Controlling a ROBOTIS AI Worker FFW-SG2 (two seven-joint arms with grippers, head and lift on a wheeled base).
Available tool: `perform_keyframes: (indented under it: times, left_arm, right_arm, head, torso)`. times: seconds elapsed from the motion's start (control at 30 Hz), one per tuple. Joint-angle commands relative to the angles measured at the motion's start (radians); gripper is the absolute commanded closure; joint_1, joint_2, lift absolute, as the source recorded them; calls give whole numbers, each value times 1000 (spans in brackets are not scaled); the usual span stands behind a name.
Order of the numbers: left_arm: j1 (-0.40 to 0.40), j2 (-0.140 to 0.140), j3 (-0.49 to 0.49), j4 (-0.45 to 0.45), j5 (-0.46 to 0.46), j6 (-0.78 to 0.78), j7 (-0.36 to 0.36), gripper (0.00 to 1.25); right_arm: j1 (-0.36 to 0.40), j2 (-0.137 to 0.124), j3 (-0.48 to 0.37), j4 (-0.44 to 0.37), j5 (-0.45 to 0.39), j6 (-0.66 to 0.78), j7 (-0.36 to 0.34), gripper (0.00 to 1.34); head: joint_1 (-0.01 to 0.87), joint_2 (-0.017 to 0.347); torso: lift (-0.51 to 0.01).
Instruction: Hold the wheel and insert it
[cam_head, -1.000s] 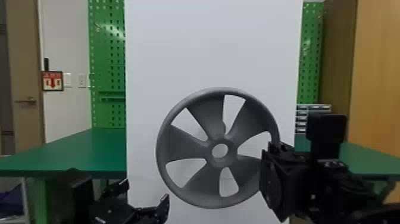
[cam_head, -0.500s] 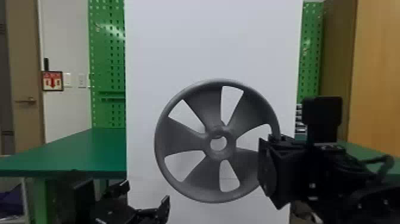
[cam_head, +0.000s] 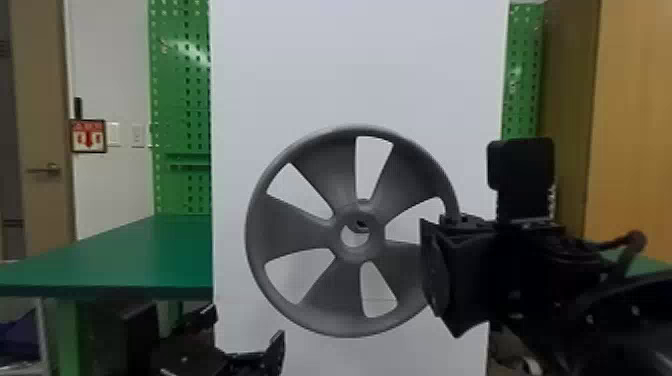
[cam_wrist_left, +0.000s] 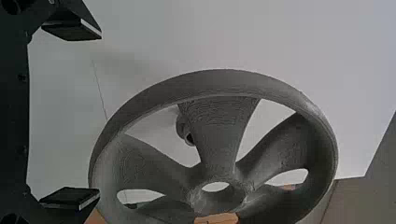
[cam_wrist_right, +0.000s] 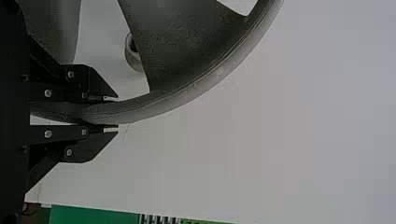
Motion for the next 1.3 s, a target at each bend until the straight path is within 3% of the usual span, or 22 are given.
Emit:
perform_keyframes:
  times: [0.0,1.27]
  left_arm:
    - [0,0,0,0,0,0,0,101]
    - [-3,2,0,0,-2,0,0,101]
  right_arm:
    - [-10,1,10,-2,5,4,-1,1202]
    - [-27,1,-1,-4,31,7,0,1202]
  head:
    - [97,15]
    - [97,15]
  torso:
    - [-442]
    - [-442]
